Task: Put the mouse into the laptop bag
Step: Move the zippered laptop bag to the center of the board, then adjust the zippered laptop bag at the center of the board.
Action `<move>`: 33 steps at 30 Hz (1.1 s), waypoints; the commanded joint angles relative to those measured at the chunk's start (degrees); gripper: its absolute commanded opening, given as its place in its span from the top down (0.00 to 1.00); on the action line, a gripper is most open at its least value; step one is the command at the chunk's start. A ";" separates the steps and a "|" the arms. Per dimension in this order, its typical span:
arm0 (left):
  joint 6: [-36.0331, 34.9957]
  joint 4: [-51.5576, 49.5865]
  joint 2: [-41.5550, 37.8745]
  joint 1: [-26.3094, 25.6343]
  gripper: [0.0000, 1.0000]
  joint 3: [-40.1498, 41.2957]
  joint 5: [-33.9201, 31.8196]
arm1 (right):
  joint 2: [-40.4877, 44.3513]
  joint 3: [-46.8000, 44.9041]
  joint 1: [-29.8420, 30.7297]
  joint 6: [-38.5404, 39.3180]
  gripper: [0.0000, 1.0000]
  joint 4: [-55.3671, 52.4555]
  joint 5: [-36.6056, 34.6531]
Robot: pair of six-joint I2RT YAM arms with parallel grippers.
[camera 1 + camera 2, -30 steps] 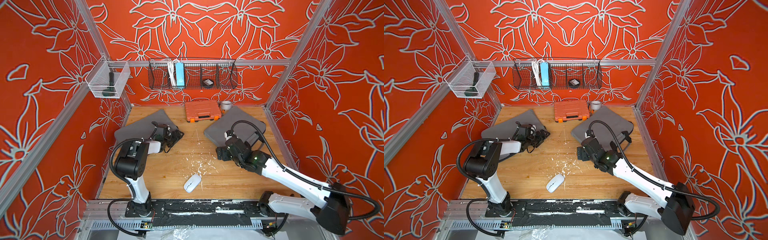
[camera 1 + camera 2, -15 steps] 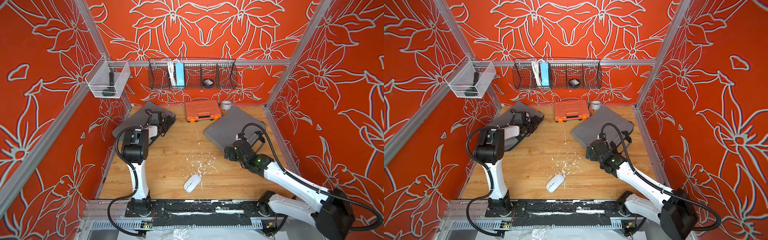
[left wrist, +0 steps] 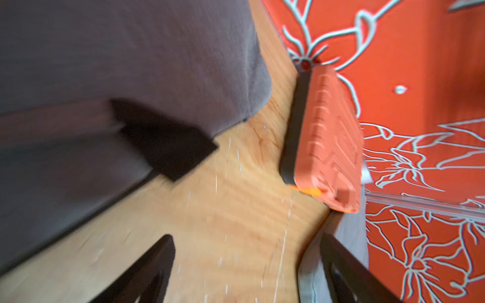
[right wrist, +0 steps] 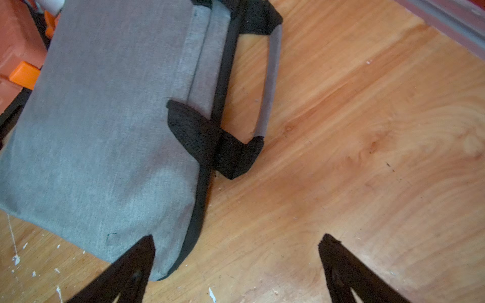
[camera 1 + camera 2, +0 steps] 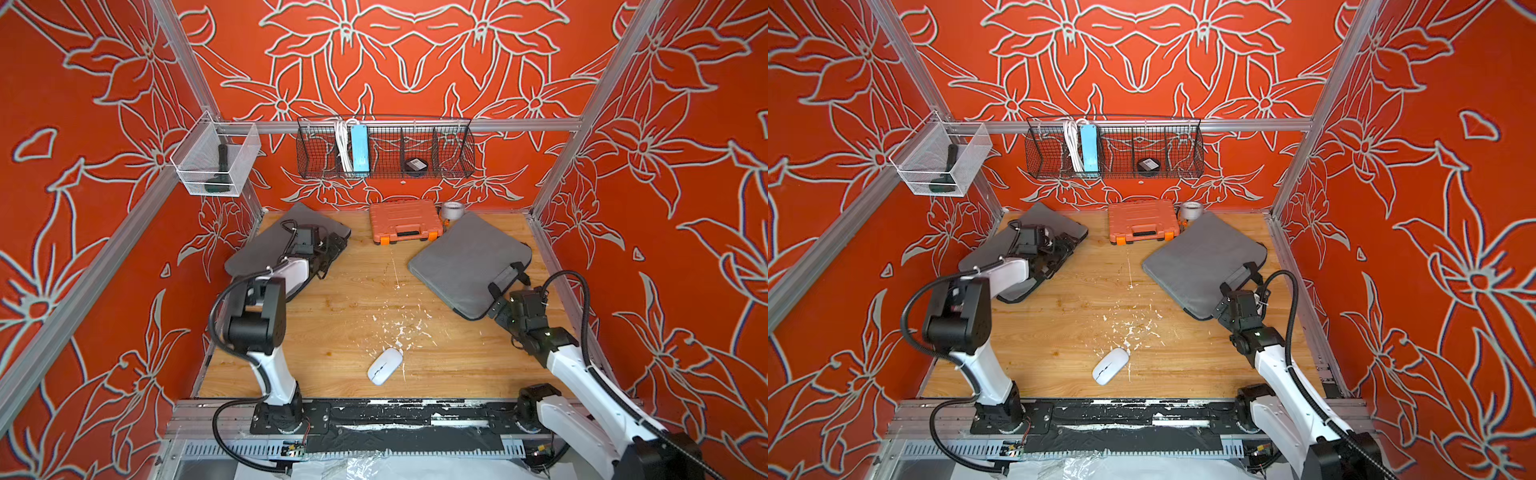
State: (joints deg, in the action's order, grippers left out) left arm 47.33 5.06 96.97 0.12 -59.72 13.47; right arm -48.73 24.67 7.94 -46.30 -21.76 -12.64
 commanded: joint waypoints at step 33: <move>6.67 -0.04 -12.14 10.47 1.00 28.83 -4.09 | -2.45 -6.24 -4.08 -11.84 0.01 2.92 15.03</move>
State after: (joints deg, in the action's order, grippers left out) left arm 52.60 11.35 86.35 13.91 -33.04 8.34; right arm -49.10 18.06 4.21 -55.22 -17.08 3.84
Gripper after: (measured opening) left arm 0.081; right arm 0.987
